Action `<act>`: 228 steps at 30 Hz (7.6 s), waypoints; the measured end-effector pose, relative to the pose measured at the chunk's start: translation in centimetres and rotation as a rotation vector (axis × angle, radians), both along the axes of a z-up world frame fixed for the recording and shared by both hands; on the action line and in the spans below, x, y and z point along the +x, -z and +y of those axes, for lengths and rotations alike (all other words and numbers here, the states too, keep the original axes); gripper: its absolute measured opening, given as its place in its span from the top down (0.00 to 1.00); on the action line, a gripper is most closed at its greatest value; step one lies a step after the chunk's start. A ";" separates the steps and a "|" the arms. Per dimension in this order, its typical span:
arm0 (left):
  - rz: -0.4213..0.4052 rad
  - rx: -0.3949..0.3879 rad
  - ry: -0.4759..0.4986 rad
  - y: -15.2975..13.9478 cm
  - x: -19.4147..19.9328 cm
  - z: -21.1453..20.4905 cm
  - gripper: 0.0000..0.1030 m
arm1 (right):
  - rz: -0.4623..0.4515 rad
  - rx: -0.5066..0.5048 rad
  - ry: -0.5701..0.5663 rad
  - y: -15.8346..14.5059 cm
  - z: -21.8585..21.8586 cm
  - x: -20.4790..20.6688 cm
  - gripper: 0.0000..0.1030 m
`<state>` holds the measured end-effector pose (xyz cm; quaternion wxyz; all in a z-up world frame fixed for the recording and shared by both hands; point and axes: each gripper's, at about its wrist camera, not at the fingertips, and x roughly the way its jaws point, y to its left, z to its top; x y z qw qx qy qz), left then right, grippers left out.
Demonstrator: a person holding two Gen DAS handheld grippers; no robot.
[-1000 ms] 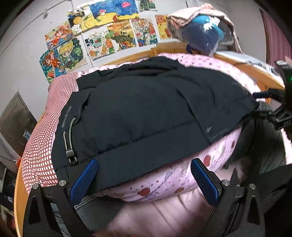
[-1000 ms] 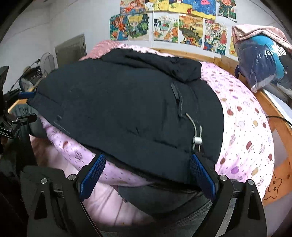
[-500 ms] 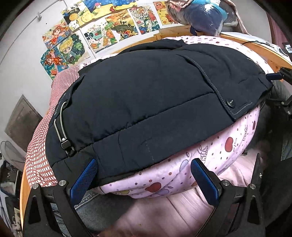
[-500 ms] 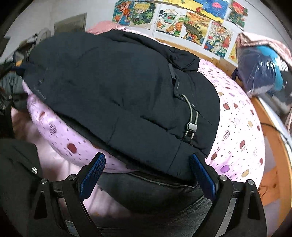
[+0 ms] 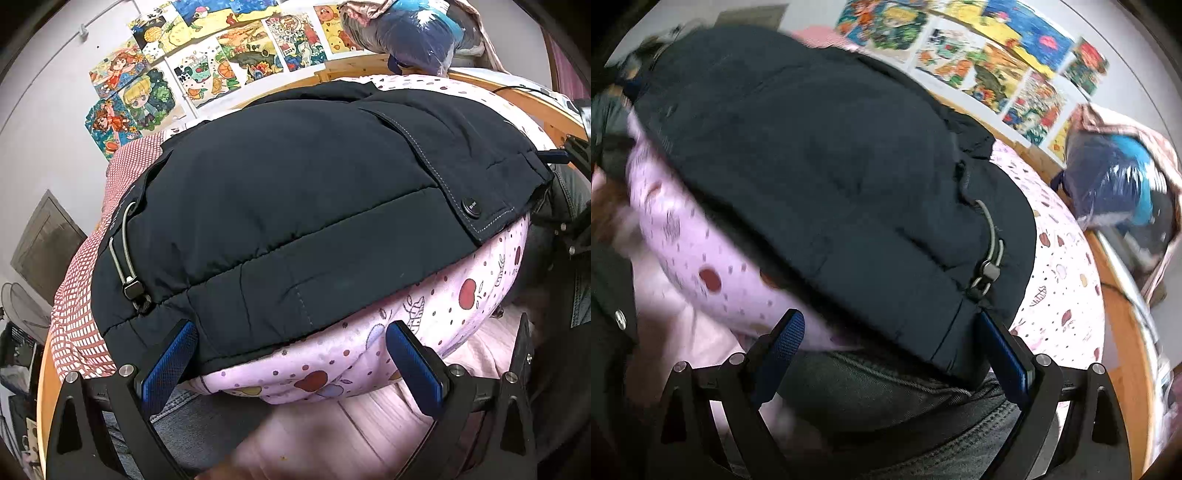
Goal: Fold large clothes
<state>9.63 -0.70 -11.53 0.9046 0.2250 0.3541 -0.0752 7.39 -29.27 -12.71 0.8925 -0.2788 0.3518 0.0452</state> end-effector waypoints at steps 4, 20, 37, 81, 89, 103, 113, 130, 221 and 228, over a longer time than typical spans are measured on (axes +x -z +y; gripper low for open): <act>-0.002 -0.002 0.001 0.0 0.0 0.2 0.00 | -0.032 -0.068 0.035 0.3 0.7 -0.1 0.12; -0.159 0.119 0.009 -0.4 -2.2 -2.3 0.00 | -0.323 0.291 0.065 -10.1 -2.5 -0.9 0.12; -0.324 0.257 -0.109 -1.4 -0.7 -2.5 0.51 | -0.291 0.306 0.058 -7.8 -5.2 2.5 0.12; -0.349 -0.274 -0.122 -12.4 -4.9 2.1 0.93 | -0.439 0.534 0.032 -14.0 -4.2 -4.6 0.94; -0.353 -0.309 -0.110 -14.2 -2.8 2.6 0.93 | -0.478 0.564 0.015 -15.9 -4.1 -1.8 0.94; -0.317 -0.306 -0.081 -19.6 5.0 2.5 0.93 | -0.547 0.534 -0.001 -20.0 -2.4 6.4 0.94; -0.279 -0.228 -0.096 -22.3 15.4 1.8 0.93 | -0.541 0.477 0.000 -22.0 -1.0 16.3 0.94; -0.311 -0.138 -0.194 -19.5 33.9 1.3 0.93 | -0.464 0.368 0.095 -19.1 0.9 36.0 0.95; 0.017 -0.521 -0.153 -2.2 49.8 3.7 0.00 | 0.033 0.717 0.204 -0.3 -2.9 54.4 0.01; 0.019 -0.518 -0.155 -2.1 49.7 3.6 0.00 | 0.030 0.722 0.204 -0.3 -3.0 54.3 0.01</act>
